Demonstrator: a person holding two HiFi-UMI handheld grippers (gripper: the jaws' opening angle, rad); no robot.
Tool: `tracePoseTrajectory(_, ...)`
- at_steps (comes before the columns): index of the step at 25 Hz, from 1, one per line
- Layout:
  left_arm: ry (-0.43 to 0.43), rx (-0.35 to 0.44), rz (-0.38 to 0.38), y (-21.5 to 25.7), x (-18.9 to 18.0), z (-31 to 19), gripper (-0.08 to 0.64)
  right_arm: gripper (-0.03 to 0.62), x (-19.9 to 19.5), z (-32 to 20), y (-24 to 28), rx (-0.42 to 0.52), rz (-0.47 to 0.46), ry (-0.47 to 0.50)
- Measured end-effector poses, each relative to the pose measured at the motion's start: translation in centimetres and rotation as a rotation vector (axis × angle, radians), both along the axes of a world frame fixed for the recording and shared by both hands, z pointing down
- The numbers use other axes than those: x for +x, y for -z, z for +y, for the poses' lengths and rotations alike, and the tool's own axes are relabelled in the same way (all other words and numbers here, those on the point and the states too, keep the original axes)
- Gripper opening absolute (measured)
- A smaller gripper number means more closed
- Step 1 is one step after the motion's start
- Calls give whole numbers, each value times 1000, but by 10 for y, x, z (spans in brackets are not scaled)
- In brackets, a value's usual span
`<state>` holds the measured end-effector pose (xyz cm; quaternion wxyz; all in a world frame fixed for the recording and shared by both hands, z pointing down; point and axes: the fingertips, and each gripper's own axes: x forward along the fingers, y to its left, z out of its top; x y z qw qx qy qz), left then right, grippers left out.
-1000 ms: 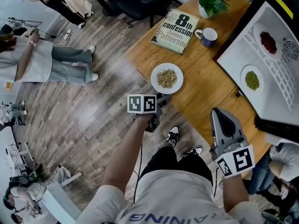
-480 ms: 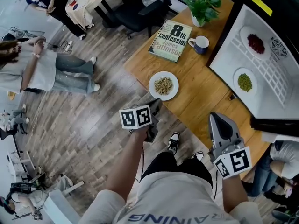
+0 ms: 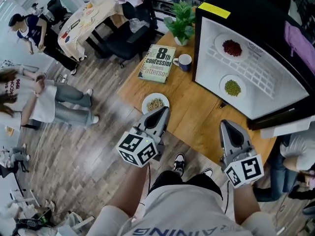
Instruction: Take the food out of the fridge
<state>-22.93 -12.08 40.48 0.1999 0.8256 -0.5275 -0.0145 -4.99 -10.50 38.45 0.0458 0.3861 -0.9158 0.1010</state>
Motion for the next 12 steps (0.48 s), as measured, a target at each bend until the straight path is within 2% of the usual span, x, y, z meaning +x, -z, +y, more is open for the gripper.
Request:
tracePoseTrajectory(6, -88, 197, -104, 71, 44, -2, 9, 18, 46, 6, 23, 44, -11, -109)
tracePoseTrajectory(12, -196, 280, -156, 96, 92, -3, 8, 18, 90, 11, 44, 83, -16, -213)
